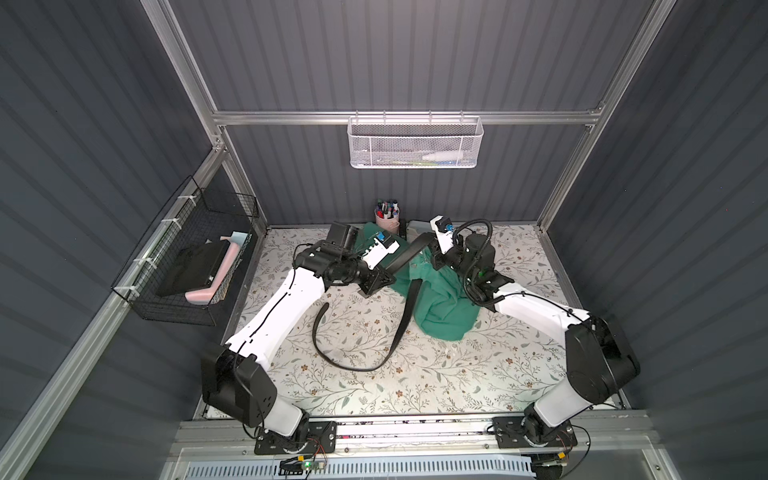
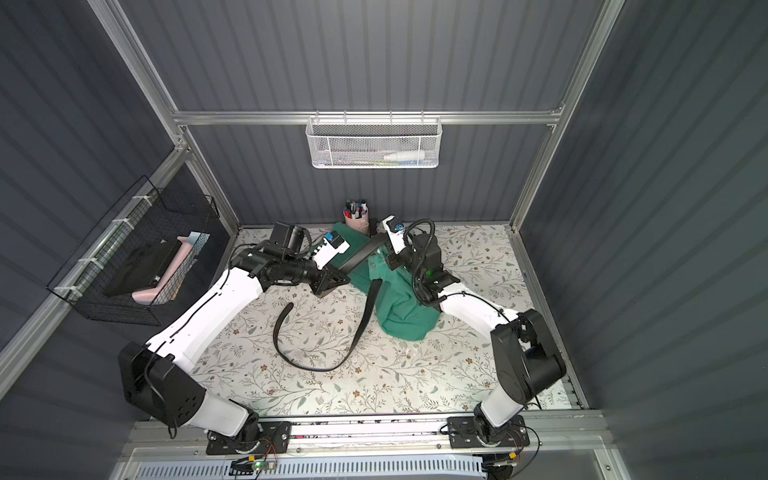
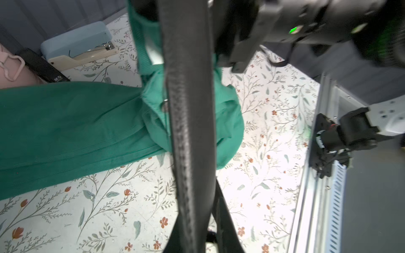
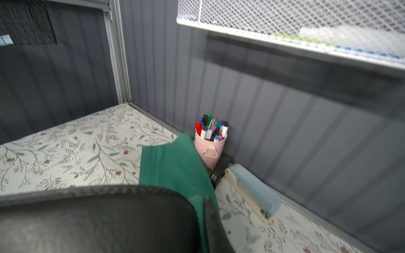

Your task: Remove the belt from the trousers

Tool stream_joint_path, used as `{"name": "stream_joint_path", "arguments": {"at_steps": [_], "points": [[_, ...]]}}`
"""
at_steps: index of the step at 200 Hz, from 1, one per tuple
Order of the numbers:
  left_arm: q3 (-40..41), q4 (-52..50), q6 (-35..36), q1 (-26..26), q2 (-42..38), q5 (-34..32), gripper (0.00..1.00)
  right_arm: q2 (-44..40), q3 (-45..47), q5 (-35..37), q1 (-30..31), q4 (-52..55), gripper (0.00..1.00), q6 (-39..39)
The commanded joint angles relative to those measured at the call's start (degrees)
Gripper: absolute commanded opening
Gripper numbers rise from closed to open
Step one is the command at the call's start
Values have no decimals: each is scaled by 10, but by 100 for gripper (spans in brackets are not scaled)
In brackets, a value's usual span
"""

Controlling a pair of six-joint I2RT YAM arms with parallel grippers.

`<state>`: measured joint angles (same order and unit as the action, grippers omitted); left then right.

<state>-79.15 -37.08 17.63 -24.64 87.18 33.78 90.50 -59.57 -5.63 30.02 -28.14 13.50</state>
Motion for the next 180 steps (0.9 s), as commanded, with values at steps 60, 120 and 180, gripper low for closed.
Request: {"name": "stream_joint_path", "arguments": {"at_steps": [60,120,180], "points": [[104,245,23,-18,18,-86,72,-69,17,136,-40,106,0,-88],[36,342,52,-119,76,-168,75,-61,-1,137,-34,125,0,-109],[-99,339,34,-129,185,-113,78,-60,0,133,-32,134,0,-112]]}}
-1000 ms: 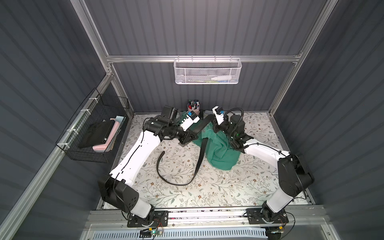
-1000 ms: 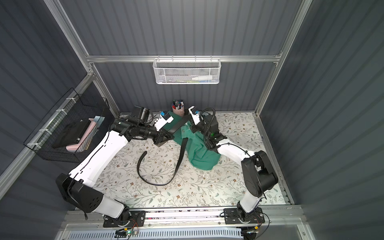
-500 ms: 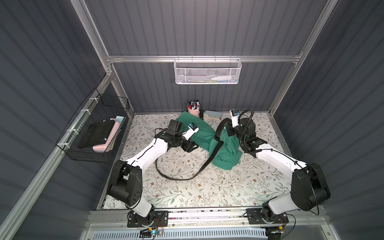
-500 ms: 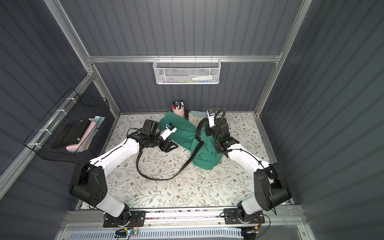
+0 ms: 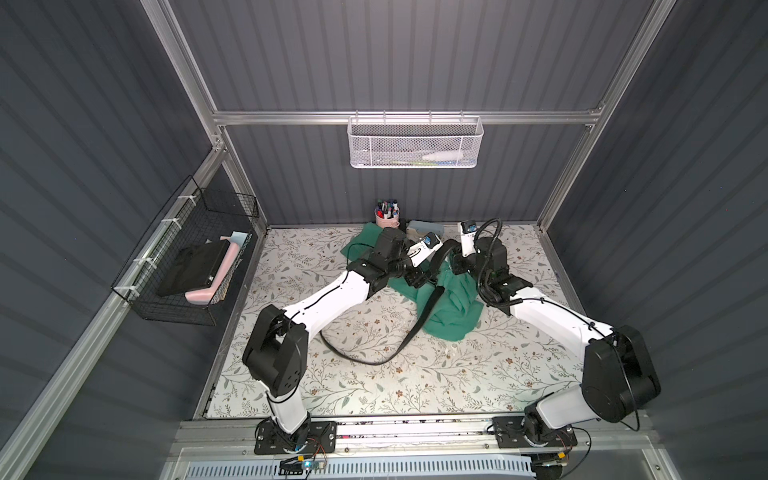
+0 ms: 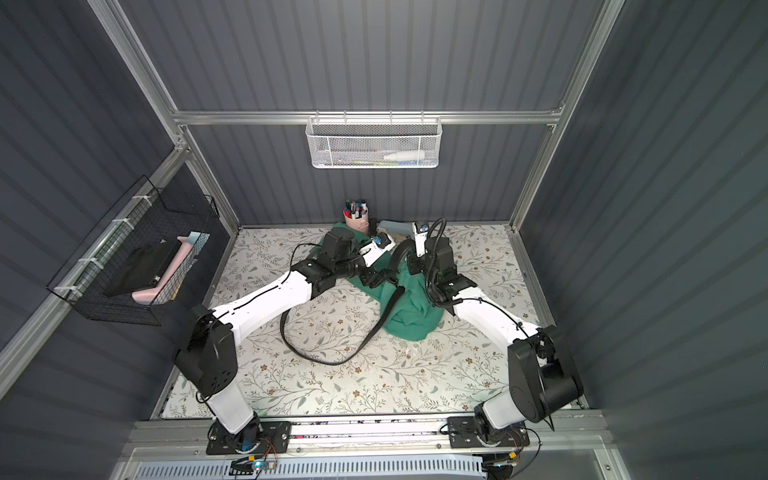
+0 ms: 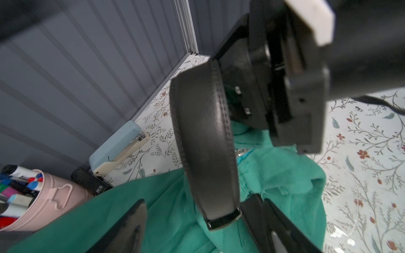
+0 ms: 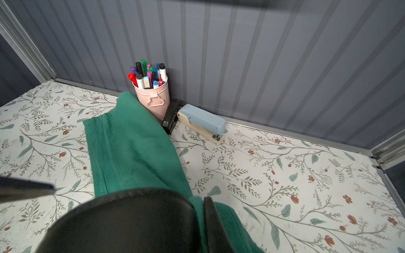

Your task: Remove the belt from the trousers

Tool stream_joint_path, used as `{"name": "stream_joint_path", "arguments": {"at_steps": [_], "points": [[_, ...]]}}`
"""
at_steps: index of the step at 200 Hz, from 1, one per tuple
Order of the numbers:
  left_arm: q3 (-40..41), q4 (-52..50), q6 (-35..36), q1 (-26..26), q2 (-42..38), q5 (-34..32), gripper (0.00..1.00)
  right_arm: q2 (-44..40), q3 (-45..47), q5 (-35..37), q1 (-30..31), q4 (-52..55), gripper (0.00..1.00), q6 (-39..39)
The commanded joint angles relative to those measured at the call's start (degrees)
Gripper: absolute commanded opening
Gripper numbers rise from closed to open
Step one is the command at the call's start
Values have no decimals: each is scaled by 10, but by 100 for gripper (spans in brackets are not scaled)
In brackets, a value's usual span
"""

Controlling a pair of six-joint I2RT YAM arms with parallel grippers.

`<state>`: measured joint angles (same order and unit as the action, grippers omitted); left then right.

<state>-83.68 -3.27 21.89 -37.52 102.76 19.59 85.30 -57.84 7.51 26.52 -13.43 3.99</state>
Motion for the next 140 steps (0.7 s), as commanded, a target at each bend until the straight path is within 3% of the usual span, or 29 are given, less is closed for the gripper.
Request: {"name": "stream_joint_path", "arguments": {"at_steps": [1,22,34,59,72,86,109,140], "points": [[-56,0,-9,0,31,29,78,-8,-17,2,3,-13,0,-17],[-103,-19,-11,-1,66,41,76,-10,-12,-2,3,-16,0,-22],[-126,-35,-11,-1,78,58,68,-10,-11,-1,3,-17,0,-25],[-167,-89,-1,-4,83,81,20,-10,-9,18,3,-16,0,-41],[-183,-130,14,-4,72,109,0,-10,-5,26,2,-16,0,-47],[-193,-169,27,-4,49,111,0,-10,0,28,-1,-24,13,-53],[-198,-223,53,-4,-7,115,0,-4,14,14,-12,-47,51,-66],[-239,-308,76,-4,-78,120,0,29,10,-33,-17,-76,59,-66]]}}
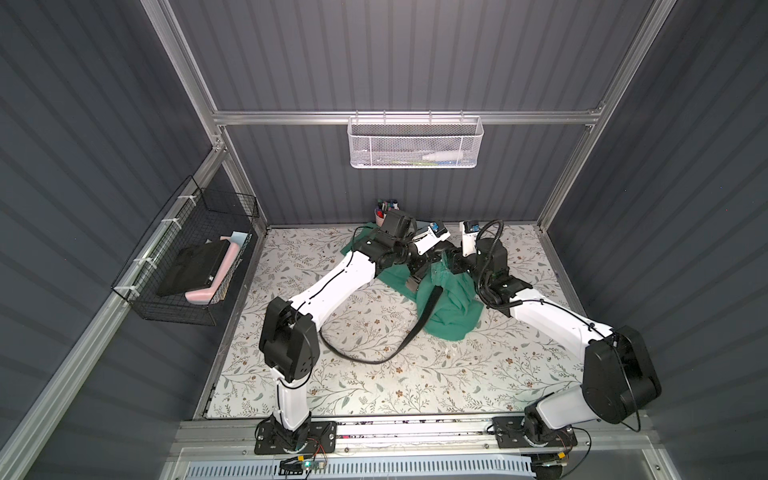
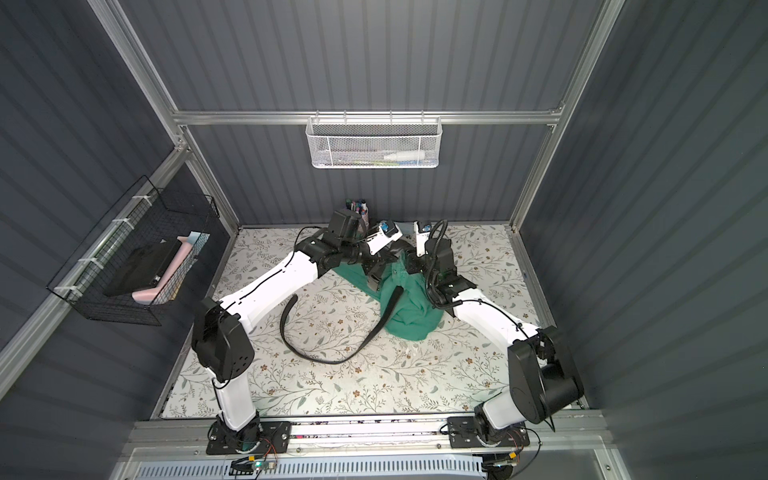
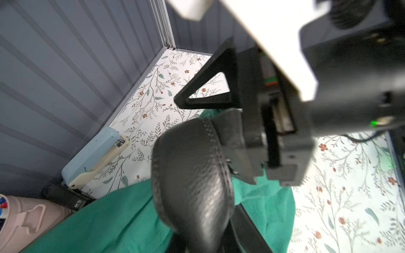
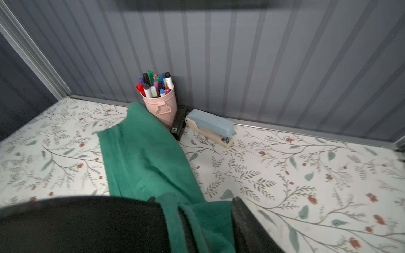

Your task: Remove the belt from the trousers

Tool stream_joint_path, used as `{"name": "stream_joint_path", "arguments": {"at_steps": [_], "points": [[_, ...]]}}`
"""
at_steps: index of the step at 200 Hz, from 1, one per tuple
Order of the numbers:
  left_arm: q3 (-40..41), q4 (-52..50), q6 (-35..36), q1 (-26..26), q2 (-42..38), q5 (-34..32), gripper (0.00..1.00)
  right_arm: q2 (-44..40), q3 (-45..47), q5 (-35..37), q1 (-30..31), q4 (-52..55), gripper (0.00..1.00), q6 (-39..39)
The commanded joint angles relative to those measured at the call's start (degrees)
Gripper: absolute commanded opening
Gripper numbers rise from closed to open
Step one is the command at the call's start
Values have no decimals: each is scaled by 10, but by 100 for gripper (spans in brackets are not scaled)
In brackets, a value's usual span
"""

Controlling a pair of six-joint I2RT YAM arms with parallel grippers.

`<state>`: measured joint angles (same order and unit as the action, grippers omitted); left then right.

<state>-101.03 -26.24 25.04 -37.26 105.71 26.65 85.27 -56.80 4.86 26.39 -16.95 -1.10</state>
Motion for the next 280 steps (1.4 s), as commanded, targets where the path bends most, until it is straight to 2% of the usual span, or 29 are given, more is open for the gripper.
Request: {"name": "stream_joint_path", "arguments": {"at_steps": [1,19,60,76,91,103,126,137,150,170,182,206,220,229,248,280], "points": [[-68,-79,46,-6,-109,49,0,31,-2,-6,-17,-41,59,-16],[-89,-111,43,-6,-153,52,0,62,-23,-11,-19,-35,59,-20],[-52,-62,13,-7,-284,18,0,96,-52,10,-27,-7,59,-37],[-41,-71,15,-6,-314,-37,0,93,-48,18,-32,-5,59,-43],[2,-54,23,-3,-333,-104,0,85,-41,14,-34,-4,57,-39],[53,-27,-4,11,-331,-136,0,76,-36,7,-35,-4,51,-32],[137,-32,-73,55,-287,-69,0,53,-33,1,-34,-4,27,-14],[187,-14,-95,67,-272,-53,0,38,-34,0,-34,-4,20,-3],[253,11,-103,76,-261,-52,0,21,-35,3,-33,-4,12,5],[294,14,-96,89,-237,-63,1,1,-36,-1,-31,2,3,13],[304,6,-90,94,-219,-71,8,-9,-36,-11,-30,8,1,11],[305,-18,-75,94,-177,-80,37,-26,-29,-22,-27,21,0,11],[282,-47,-69,94,-155,-76,57,-31,-21,-18,-27,19,0,12],[260,-70,-49,94,-143,-74,66,-30,-18,-14,-27,19,0,13],[211,-93,-32,94,-133,-72,73,-25,-17,-8,-27,26,0,17],[113,-91,-17,91,-129,-52,78,-20,-17,2,-27,30,0,13]]}}
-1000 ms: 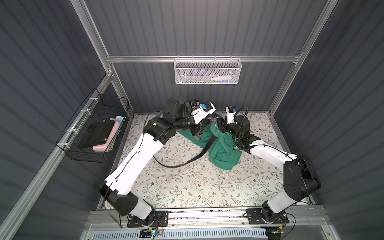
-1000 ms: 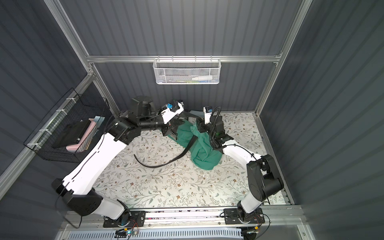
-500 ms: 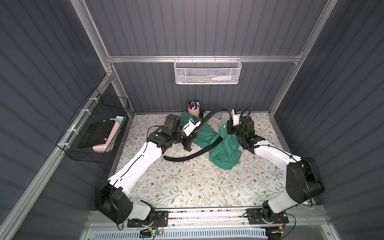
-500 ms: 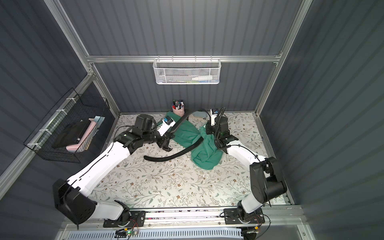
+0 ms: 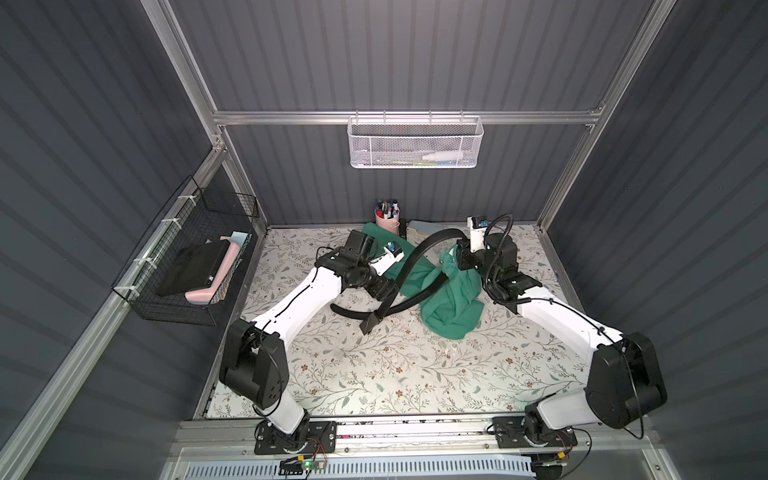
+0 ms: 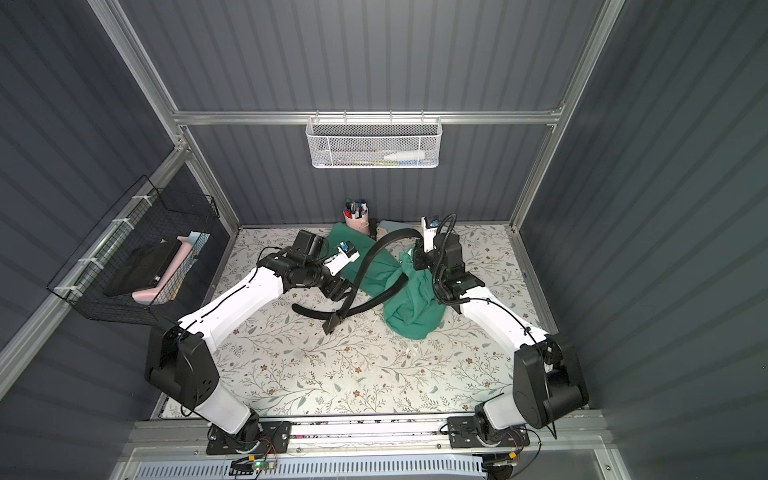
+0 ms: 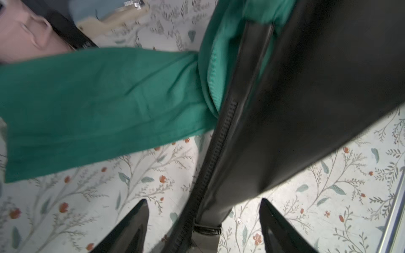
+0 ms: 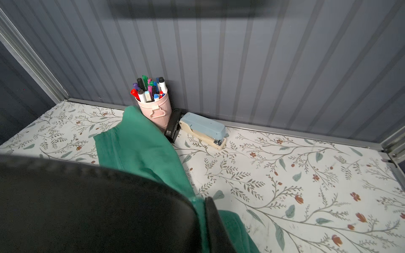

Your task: Remove the belt from the trousers

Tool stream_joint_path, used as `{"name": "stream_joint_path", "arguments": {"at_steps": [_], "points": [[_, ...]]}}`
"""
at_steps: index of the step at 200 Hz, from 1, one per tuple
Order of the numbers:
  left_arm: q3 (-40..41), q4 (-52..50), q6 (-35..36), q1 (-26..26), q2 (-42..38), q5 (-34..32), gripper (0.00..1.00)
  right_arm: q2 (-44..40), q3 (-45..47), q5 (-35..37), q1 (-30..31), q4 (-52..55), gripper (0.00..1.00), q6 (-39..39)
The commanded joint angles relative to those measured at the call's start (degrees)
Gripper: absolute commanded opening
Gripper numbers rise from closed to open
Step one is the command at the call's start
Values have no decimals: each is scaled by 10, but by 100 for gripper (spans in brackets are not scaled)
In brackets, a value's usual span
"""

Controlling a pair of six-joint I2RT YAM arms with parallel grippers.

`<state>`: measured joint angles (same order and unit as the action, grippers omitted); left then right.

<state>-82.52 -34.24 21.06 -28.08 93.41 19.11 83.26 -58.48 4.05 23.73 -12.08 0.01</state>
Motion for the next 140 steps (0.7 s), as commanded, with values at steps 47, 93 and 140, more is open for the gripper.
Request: {"name": "stream_joint_path", "arguments": {"at_steps": [47,93,140], "points": [[-226,-37,68,-72,85,28,82,6,0,6,0,-14,1,0],[-371,-56,49,-98,207,59,83,1,3,5,0,-12,2,0],[-506,-91,4,-102,268,55,2,2,12,21,0,-2,7,-13]]}}
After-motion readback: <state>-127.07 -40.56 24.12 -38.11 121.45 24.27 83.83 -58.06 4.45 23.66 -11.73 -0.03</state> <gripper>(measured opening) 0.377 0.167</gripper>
